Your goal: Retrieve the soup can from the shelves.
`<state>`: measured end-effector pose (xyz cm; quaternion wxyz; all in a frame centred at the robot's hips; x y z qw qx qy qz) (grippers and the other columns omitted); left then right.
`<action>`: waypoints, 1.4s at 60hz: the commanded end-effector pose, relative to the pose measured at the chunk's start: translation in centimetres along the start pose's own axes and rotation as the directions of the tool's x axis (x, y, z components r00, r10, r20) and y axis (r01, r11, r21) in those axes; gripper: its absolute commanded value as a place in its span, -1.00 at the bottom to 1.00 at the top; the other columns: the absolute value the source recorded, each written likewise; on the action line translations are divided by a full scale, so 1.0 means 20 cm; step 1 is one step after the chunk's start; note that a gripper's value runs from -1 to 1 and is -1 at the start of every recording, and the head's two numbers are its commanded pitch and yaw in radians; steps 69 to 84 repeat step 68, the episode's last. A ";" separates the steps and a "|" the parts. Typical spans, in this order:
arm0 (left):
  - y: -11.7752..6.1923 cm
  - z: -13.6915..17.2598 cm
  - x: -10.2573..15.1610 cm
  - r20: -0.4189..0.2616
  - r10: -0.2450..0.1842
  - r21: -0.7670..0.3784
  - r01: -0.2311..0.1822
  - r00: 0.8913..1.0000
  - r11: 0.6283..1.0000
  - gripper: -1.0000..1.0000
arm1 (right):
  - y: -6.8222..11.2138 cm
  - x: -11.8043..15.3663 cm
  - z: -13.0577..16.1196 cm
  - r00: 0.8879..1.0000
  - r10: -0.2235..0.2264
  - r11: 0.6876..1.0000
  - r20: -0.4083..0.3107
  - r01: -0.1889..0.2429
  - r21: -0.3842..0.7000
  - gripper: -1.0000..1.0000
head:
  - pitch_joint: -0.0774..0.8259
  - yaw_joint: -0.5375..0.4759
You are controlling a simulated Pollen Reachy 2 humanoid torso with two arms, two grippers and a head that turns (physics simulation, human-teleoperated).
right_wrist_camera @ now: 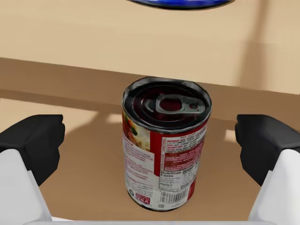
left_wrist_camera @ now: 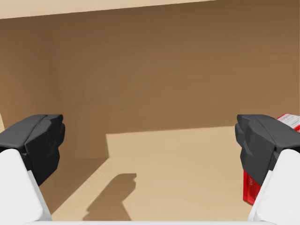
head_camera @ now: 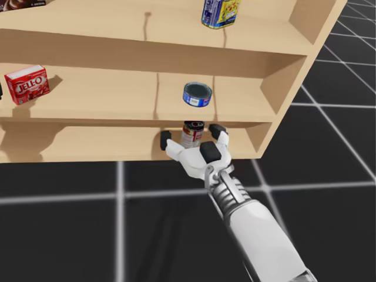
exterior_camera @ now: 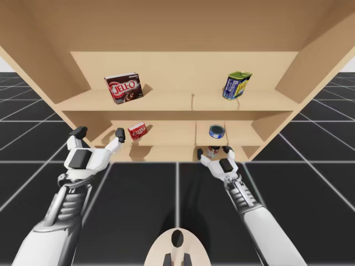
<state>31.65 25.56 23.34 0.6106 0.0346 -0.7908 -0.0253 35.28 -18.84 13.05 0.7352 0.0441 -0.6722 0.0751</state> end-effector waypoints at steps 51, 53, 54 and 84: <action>0.00 0.00 0.00 -0.003 -0.005 0.003 0.005 1.000 1.000 -1.00 | 0.04 0.20 0.05 0.988 -0.100 0.993 0.115 0.092 0.069 1.00 | 0.55 -0.43; 0.00 0.00 0.00 -0.003 -0.004 0.003 0.004 1.000 1.000 -1.00 | 0.04 0.20 0.07 0.987 -0.107 0.992 0.117 0.099 0.073 1.00 | 0.55 -0.43; 0.00 0.00 0.00 -0.004 -0.005 0.003 0.005 1.000 1.000 -1.00 | 0.04 0.21 0.10 0.986 -0.113 0.992 0.123 0.104 0.075 1.00 | 0.55 -0.43; -0.01 0.00 0.00 -0.005 -0.006 0.000 0.006 1.000 1.000 -1.00 | 0.05 0.17 0.33 0.986 -0.142 0.986 0.090 0.134 0.098 1.00 | 0.54 -0.45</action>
